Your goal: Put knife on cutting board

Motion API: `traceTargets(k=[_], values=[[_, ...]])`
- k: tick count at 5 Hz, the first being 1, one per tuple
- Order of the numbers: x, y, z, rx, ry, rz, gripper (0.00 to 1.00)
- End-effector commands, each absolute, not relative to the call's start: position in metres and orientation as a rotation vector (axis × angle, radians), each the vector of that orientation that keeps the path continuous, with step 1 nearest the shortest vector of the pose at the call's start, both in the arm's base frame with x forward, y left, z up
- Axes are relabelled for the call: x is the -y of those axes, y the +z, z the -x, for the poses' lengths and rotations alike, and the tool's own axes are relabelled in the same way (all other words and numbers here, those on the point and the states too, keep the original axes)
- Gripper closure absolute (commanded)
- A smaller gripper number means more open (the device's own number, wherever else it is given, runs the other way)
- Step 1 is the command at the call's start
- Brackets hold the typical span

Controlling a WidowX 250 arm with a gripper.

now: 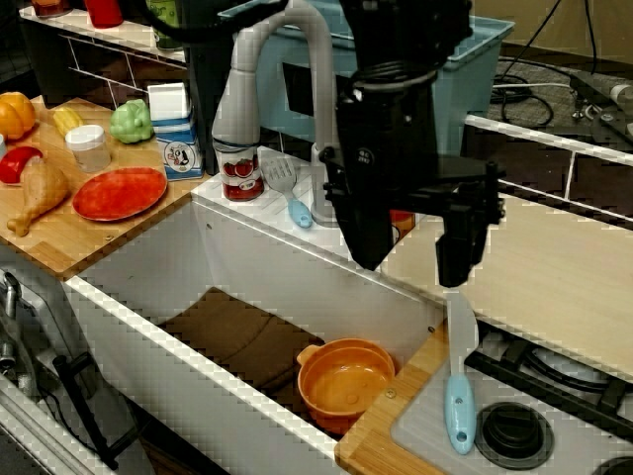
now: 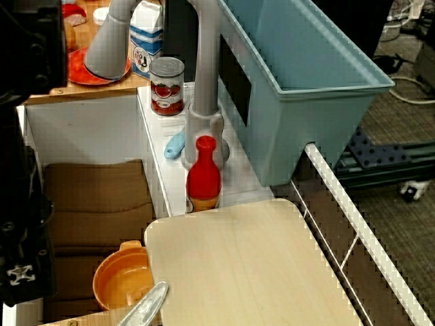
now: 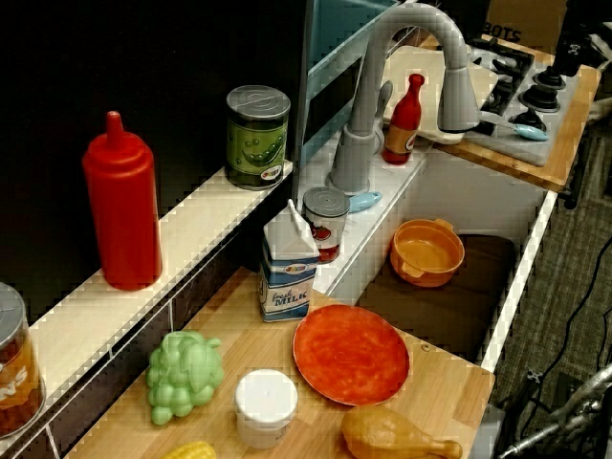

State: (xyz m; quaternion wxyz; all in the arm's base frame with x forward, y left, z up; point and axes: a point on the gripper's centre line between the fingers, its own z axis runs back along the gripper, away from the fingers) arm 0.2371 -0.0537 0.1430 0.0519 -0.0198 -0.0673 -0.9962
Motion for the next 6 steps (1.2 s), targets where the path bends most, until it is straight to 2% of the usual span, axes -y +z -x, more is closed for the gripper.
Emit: traceTargets(k=[1, 4, 6], values=[[0.054, 0.143, -0.237, 0.205, -3.030, 0.060, 0.00], [0.075, 0.104, -0.257, 0.163, -2.937, 0.057, 0.00], [0.079, 0.081, -0.265, 0.214, -2.824, 0.015, 0.00]])
